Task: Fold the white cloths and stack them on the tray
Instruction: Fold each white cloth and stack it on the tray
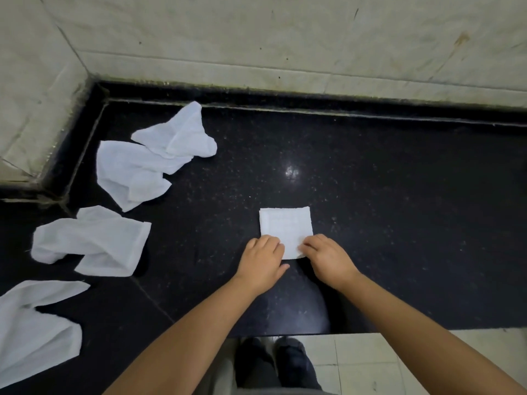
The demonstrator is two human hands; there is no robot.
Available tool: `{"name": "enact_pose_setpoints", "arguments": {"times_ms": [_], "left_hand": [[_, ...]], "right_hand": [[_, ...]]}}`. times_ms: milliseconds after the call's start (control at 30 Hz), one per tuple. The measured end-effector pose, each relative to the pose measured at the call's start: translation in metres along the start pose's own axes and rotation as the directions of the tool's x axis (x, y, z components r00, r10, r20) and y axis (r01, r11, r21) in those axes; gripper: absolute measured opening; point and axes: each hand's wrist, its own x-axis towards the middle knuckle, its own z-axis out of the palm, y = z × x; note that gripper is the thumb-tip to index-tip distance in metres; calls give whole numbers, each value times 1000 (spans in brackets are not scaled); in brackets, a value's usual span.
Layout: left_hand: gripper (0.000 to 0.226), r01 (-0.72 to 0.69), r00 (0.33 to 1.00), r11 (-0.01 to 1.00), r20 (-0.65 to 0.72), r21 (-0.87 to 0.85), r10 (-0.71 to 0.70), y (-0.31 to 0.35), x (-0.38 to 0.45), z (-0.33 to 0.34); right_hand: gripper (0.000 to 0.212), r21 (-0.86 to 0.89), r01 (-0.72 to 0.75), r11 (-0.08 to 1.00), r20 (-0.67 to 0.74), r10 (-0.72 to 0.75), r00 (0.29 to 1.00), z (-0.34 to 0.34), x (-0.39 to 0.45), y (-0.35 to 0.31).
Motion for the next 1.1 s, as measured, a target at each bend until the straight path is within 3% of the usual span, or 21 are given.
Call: {"name": "enact_pose_setpoints", "arguments": {"times_ms": [133,233,333,467,633,733,800,867,933,1000,1100], "left_hand": [[36,61,998,998,-35,20,-60,0,7,-2],[25,69,990,996,-120,-52,-75,0,14,-5],[13,-69,953,984,-301,-161,18,10,28,-11],[12,-274,898,961,-345,46,273,53,68,-35],[15,-496,820,844,-209,204,532,173,135,-58],[14,-622,754,770,-155,140,638,266,172,-71],[20,-681,722,729,-102,71,684,333,193,-83],[19,-680,731,730,-1,74,682,398,213,-90],[14,-745,663,658,13,110,749,453,230,-92],[40,-806,578,562,38,185,816,504,247,-95],[39,-826,553,528,103,197,826,578,271,-97]], "right_hand": [[23,146,-7,989,5,6,1000,-21,6,-5],[32,269,-113,957,-72,137,988,-42,2,4],[33,415,-194,889,-99,256,962,-62,-23,26],[33,465,-203,862,-147,301,942,-88,-77,68],[32,523,-274,807,-190,424,886,-115,-191,145],[30,520,-370,770,-226,541,810,-127,-271,195],[29,505,-437,744,-248,610,753,-133,-326,226],[28,476,-508,718,-267,669,694,-137,-377,255],[22,439,-583,684,-286,721,631,-139,-423,284],[15,372,-656,657,-283,753,594,-140,-462,312],[18,284,-731,621,-288,782,553,-147,-512,353]]}}
